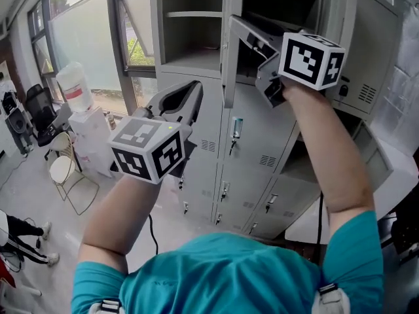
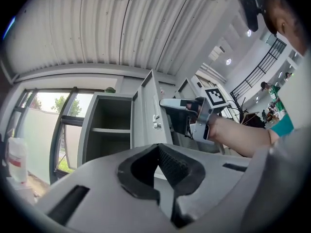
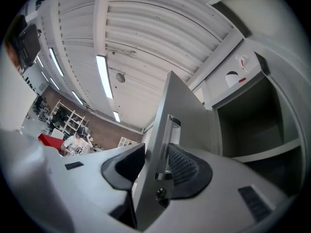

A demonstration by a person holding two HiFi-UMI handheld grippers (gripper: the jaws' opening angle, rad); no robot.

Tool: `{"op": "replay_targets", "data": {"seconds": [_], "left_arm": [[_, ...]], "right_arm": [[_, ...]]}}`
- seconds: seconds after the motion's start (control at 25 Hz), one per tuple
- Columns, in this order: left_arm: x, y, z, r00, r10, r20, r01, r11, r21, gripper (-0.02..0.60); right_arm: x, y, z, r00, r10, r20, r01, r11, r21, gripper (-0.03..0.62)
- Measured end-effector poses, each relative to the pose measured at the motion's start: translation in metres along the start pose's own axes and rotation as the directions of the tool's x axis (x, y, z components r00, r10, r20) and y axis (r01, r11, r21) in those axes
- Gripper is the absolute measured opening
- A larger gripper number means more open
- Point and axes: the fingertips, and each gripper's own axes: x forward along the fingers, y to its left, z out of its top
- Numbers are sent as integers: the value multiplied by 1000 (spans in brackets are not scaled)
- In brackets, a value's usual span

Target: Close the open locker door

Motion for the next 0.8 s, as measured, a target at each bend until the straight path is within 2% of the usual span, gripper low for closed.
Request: {"op": "replay_targets", "data": {"seconds": [0.24,0.36,0.56,0.8], "left_arm": [[-6,45,-11,998,-57,29,58,998,-22,5],[-8,72,-15,994,-100,37,101,995,-27,5],[-8,118,-17,985,-167,44,169,985,-31,5],[-4,165,-26,971,-233,43,236,970,-59,6]], "right_arm": [[22,15,-11,995,95,5,-95,995,-19,124],[41,29,-16,993,117,4,-117,992,-40,121],[81,47,-27,995,99,4,-98,993,-65,121],[126,55,-41,999,33,2,-33,995,-97,120]]}}
